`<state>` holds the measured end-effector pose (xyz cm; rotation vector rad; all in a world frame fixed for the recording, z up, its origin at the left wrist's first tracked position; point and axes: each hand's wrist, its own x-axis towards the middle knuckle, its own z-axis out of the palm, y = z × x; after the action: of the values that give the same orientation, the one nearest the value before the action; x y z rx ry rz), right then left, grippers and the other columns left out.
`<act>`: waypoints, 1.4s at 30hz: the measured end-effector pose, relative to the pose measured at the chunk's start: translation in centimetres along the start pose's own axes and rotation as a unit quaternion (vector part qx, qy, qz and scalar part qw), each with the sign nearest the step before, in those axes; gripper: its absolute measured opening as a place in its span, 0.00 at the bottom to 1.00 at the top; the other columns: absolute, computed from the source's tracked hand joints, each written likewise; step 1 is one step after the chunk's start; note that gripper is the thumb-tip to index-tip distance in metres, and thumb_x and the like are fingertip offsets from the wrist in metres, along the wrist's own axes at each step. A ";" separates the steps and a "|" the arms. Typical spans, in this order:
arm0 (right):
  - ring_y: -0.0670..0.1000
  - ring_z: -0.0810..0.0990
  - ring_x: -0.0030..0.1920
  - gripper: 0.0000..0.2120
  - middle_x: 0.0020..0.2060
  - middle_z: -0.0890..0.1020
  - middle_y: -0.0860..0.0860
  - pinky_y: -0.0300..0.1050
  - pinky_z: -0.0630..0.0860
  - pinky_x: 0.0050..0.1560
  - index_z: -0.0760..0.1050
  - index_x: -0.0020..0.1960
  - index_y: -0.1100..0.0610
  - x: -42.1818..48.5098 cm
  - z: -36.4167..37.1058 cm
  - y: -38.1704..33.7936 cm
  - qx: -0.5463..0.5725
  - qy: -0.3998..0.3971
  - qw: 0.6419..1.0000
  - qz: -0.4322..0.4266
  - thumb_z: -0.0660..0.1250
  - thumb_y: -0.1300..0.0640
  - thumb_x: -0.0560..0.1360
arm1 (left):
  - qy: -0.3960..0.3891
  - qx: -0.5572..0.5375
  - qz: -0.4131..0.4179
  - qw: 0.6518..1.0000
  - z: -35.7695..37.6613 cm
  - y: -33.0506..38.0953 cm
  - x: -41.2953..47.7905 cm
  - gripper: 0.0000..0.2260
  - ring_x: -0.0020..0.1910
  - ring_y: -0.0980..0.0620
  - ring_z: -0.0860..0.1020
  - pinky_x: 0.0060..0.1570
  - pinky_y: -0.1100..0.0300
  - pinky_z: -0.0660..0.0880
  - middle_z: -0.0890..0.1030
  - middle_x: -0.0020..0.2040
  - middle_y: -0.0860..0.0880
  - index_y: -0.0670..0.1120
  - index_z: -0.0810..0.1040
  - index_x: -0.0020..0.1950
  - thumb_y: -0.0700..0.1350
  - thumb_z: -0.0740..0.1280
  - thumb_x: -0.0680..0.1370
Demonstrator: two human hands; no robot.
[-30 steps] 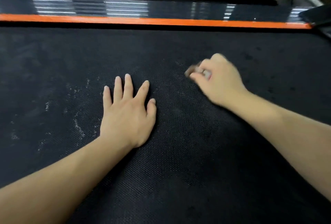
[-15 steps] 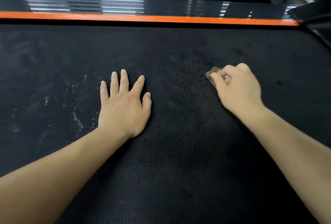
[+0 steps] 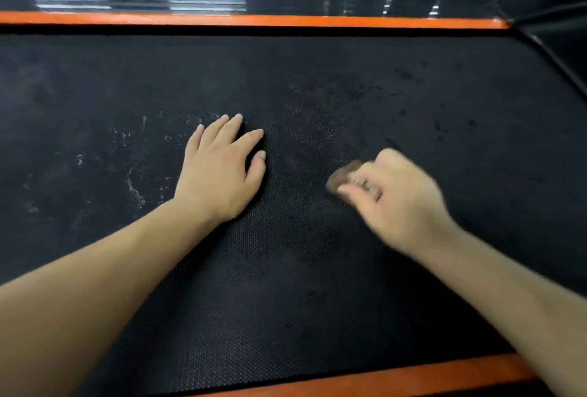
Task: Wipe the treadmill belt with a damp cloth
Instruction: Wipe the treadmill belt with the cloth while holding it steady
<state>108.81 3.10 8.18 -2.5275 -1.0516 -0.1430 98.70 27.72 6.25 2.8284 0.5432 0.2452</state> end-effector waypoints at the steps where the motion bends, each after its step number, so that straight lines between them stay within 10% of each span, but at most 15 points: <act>1: 0.55 0.75 0.40 0.17 0.38 0.69 0.48 0.47 0.72 0.38 0.79 0.46 0.50 0.9 -0.5 1.1 -0.022 0.015 0.997 0.068 0.61 0.38 0.75 | -0.006 -0.002 -0.002 1.000 -0.2 0.2 0.0 0.25 0.80 0.42 0.60 0.78 0.43 0.51 0.66 0.79 0.43 0.51 0.74 0.74 0.58 0.52 0.81; 3: 0.56 0.75 0.41 0.17 0.39 0.68 0.49 0.48 0.73 0.39 0.79 0.45 0.52 0.2 -0.4 1.0 -0.045 0.050 0.991 0.113 0.62 0.39 0.76 | -0.023 -0.015 -0.005 1.000 -0.3 1.5 0.0 0.25 0.80 0.42 0.58 0.78 0.43 0.50 0.65 0.80 0.42 0.51 0.73 0.75 0.58 0.53 0.82; 7: 0.51 0.70 0.35 0.14 0.37 0.68 0.48 0.45 0.68 0.34 0.76 0.40 0.53 -5.2 -0.1 -2.1 0.055 -0.027 0.994 -0.087 0.66 0.42 0.75 | -0.058 -0.008 -0.009 0.998 1.1 4.8 -1.0 0.29 0.83 0.43 0.46 0.79 0.44 0.41 0.52 0.83 0.41 0.52 0.61 0.81 0.62 0.49 0.81; 11: 0.55 0.75 0.40 0.13 0.38 0.69 0.48 0.47 0.71 0.39 0.78 0.43 0.50 -2.0 -2.2 3.1 -0.003 0.058 0.990 0.126 0.66 0.40 0.74 | -0.051 0.034 -0.010 0.998 2.0 5.4 -1.6 0.30 0.82 0.43 0.42 0.79 0.42 0.39 0.47 0.83 0.40 0.50 0.55 0.82 0.62 0.48 0.83; 17: 0.51 0.71 0.35 0.16 0.38 0.70 0.48 0.45 0.71 0.34 0.79 0.43 0.54 -6.3 -1.8 0.6 0.036 -0.022 0.998 -0.050 0.65 0.41 0.74 | -0.037 0.047 -0.012 0.998 2.0 5.7 -1.7 0.30 0.82 0.41 0.45 0.79 0.40 0.42 0.51 0.83 0.39 0.49 0.58 0.80 0.62 0.46 0.81; 21: 0.57 0.76 0.40 0.16 0.39 0.70 0.50 0.49 0.74 0.39 0.79 0.44 0.53 -3.0 -2.3 3.8 -0.016 0.072 0.988 0.136 0.65 0.40 0.74 | -0.042 0.043 -0.012 0.998 2.0 5.6 -1.7 0.29 0.82 0.41 0.44 0.79 0.40 0.42 0.50 0.83 0.39 0.49 0.58 0.80 0.61 0.48 0.83; 25: 0.52 0.72 0.36 0.15 0.38 0.71 0.49 0.43 0.71 0.35 0.80 0.44 0.53 -6.0 -1.7 2.0 0.044 -0.026 0.995 -0.080 0.65 0.41 0.74 | -0.037 0.046 -0.013 0.998 2.1 5.8 -1.7 0.29 0.82 0.41 0.44 0.79 0.40 0.42 0.50 0.83 0.38 0.48 0.58 0.80 0.61 0.48 0.83; 30: 0.57 0.76 0.43 0.12 0.40 0.70 0.50 0.49 0.74 0.43 0.79 0.45 0.51 -1.6 -2.8 5.5 -0.009 0.059 0.987 0.152 0.68 0.42 0.74 | -0.016 0.039 0.033 0.999 2.2 5.6 -1.8 0.29 0.82 0.41 0.45 0.79 0.40 0.43 0.51 0.83 0.40 0.50 0.61 0.80 0.60 0.47 0.82; 34: 0.51 0.72 0.36 0.13 0.37 0.69 0.48 0.45 0.71 0.37 0.77 0.40 0.53 -3.3 -1.4 1.7 0.067 -0.032 0.997 -0.030 0.68 0.43 0.74 | -0.027 0.047 0.045 0.997 2.2 5.5 -1.7 0.30 0.82 0.42 0.44 0.79 0.41 0.42 0.51 0.83 0.42 0.53 0.58 0.82 0.62 0.45 0.82; 38: 0.58 0.77 0.46 0.11 0.42 0.71 0.51 0.46 0.70 0.43 0.77 0.44 0.51 3.9 -2.3 6.5 -0.017 0.054 0.980 0.188 0.68 0.43 0.76 | -0.042 0.049 0.020 0.998 2.0 5.6 -1.6 0.32 0.82 0.41 0.44 0.79 0.41 0.41 0.50 0.84 0.41 0.53 0.54 0.83 0.64 0.43 0.81; 42: 0.51 0.76 0.42 0.08 0.42 0.72 0.49 0.45 0.73 0.41 0.78 0.46 0.49 1.0 -0.4 2.9 0.053 -0.017 0.998 0.023 0.69 0.44 0.75 | -0.047 0.051 0.019 0.997 2.1 5.7 -1.5 0.33 0.82 0.41 0.44 0.79 0.41 0.41 0.50 0.84 0.41 0.53 0.53 0.83 0.65 0.42 0.80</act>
<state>111.60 1.73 7.84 -2.4641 -0.9874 -0.0314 99.70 21.52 5.64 2.9331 0.4951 0.0928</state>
